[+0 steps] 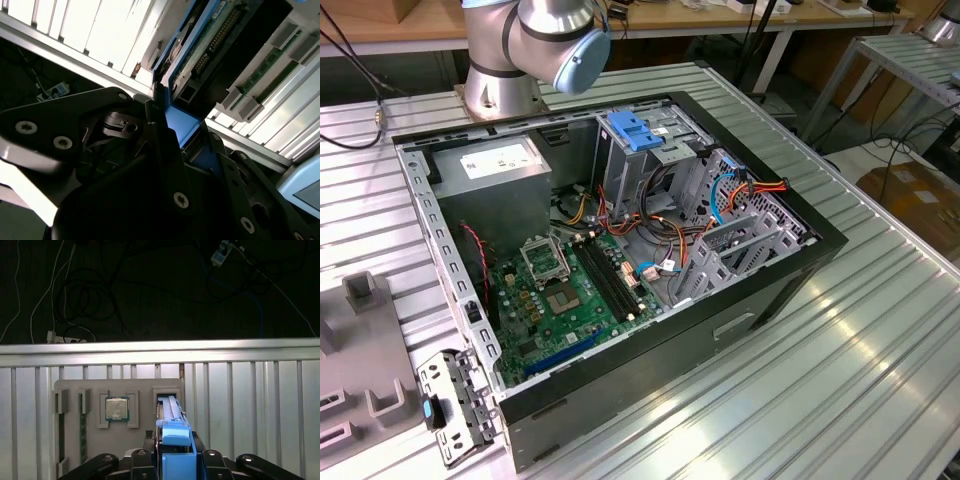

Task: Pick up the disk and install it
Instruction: 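Pick up the disk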

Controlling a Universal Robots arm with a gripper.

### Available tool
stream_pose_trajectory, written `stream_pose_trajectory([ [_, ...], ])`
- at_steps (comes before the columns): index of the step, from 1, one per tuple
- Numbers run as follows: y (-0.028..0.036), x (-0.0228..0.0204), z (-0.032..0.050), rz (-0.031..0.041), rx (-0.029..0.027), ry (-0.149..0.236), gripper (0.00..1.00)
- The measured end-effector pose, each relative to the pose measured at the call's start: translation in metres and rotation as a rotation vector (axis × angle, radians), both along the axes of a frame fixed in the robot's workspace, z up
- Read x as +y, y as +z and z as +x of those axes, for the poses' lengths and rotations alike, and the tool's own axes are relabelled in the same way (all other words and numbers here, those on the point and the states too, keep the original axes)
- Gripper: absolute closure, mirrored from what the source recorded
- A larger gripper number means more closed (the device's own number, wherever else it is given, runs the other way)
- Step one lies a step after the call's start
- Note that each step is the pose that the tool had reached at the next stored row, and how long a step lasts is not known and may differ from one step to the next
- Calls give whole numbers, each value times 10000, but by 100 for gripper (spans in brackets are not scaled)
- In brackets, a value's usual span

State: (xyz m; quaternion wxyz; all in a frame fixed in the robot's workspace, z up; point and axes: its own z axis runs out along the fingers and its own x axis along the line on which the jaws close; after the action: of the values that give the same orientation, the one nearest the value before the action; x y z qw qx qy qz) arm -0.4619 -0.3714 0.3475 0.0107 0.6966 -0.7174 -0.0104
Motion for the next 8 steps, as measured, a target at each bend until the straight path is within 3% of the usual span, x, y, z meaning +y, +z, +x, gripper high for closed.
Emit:
stream_pose_trajectory([
  [8,64,0,0,0,1,0,63],
])
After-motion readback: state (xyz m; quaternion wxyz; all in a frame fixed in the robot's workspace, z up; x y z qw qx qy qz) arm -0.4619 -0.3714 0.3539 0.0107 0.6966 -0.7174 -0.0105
